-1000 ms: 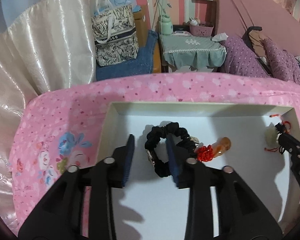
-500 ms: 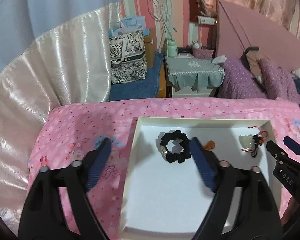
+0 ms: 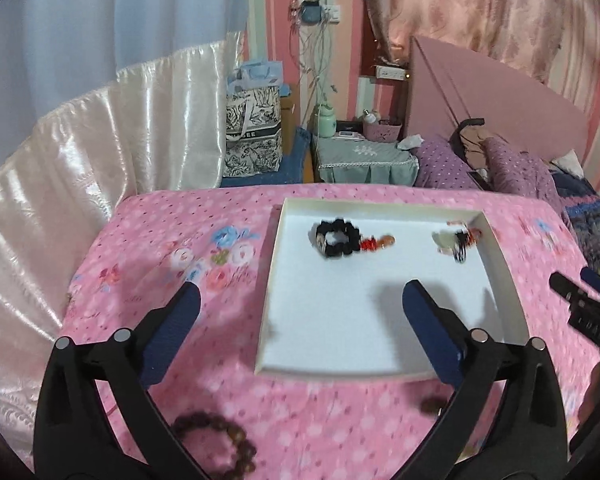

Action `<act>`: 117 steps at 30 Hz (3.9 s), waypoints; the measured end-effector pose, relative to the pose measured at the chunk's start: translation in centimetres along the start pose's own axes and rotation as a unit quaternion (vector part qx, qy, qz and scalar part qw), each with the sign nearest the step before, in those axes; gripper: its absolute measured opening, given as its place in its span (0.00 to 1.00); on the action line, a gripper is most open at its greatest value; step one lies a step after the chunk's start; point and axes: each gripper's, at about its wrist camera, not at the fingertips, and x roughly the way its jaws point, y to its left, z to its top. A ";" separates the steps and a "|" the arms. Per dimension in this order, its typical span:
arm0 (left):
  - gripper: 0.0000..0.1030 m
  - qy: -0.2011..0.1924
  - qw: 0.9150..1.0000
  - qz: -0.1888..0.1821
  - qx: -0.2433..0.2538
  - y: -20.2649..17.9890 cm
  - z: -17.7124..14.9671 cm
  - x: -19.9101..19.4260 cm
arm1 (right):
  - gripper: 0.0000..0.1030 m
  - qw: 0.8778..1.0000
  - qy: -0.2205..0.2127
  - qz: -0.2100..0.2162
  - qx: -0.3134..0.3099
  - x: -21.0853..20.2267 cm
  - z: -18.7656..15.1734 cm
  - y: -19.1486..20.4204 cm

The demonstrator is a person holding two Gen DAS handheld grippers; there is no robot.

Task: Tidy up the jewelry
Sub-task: 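Withdraw both open tools from the tray toward the remaining jewelry, then grasp the wooden bead bracelet with the left tool while the right tool grasps the black cord pendant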

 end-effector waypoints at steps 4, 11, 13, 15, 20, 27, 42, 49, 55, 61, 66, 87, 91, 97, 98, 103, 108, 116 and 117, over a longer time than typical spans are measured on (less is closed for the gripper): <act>0.97 -0.003 1.000 -0.018 0.003 0.9 -2.9 -2.0 | 0.88 1.000 0.004 0.002 0.014 -1.6 -2.1 -0.9; 0.97 0.007 0.999 -0.018 -0.028 3.6 -6.4 -4.0 | 0.88 1.000 -0.002 -0.001 0.023 -4.3 -5.3 -1.7; 0.97 0.007 0.999 -0.019 -0.034 4.4 -7.6 -4.6 | 0.88 1.000 -0.005 0.006 0.026 -5.2 -6.4 -1.9; 0.97 0.006 0.999 -0.016 -0.039 5.0 -8.4 -4.9 | 0.88 1.000 -0.007 0.008 0.025 -5.8 -7.3 -1.9; 0.97 0.009 0.999 -0.006 -0.043 6.3 -10.0 -5.4 | 0.88 1.000 -0.013 -0.002 0.022 -6.6 -9.1 -2.1; 0.97 0.010 0.999 0.005 -0.053 7.8 -11.7 -4.5 | 0.88 0.999 -0.014 -0.014 0.043 -6.1 -10.9 -3.3; 0.97 0.037 0.997 0.004 -0.069 10.8 -12.3 -2.0 | 0.88 0.998 0.004 -0.035 0.049 -3.8 -11.9 -3.7; 0.97 0.041 0.997 -0.001 -0.064 11.5 -11.3 -2.3 | 0.88 0.998 0.002 -0.050 0.029 -4.4 -11.6 -2.1; 0.97 0.056 0.997 -0.005 -0.056 12.5 -10.4 -1.2 | 0.88 0.999 0.004 -0.046 0.008 -4.7 -11.2 1.0; 0.96 0.079 0.994 -0.011 -0.079 14.2 -11.3 1.3 | 0.88 0.999 0.021 -0.040 -0.009 -3.8 -11.4 4.8; 0.93 0.089 0.994 -0.010 -0.068 14.2 -12.0 2.8 | 0.87 0.998 0.035 -0.035 -0.024 -2.4 -11.9 7.7; 0.70 0.141 0.989 -0.012 -0.053 13.5 -13.6 6.6 | 0.50 0.995 0.089 -0.011 -0.049 2.1 -13.3 10.2; 0.64 0.140 0.989 -0.002 -0.048 13.3 -13.7 6.8 | 0.43 0.995 0.089 -0.010 -0.052 2.3 -13.3 10.2; 0.41 0.135 0.990 -0.003 -0.040 13.0 -13.6 6.7 | 0.28 0.994 0.088 -0.004 -0.059 2.6 -13.3 10.6; 0.38 0.132 0.991 -0.006 -0.037 12.7 -13.5 6.7 | 0.24 0.994 0.087 -0.003 -0.062 2.6 -13.4 10.8; 0.26 0.125 0.992 0.004 -0.017 11.8 -13.6 6.5 | 0.22 0.994 0.083 -0.005 -0.070 2.6 -13.5 11.1; 0.26 0.118 0.993 0.005 -0.015 11.6 -13.3 6.5 | 0.17 0.994 0.080 0.001 -0.069 2.5 -13.4 10.9; 0.19 0.089 0.996 0.018 -0.020 10.7 -12.1 5.0 | 0.16 0.995 0.060 0.008 -0.074 1.5 -12.3 10.6; 0.17 0.083 0.996 0.022 -0.020 10.4 -12.0 4.6 | 0.16 0.996 0.059 0.010 -0.073 1.4 -12.1 10.5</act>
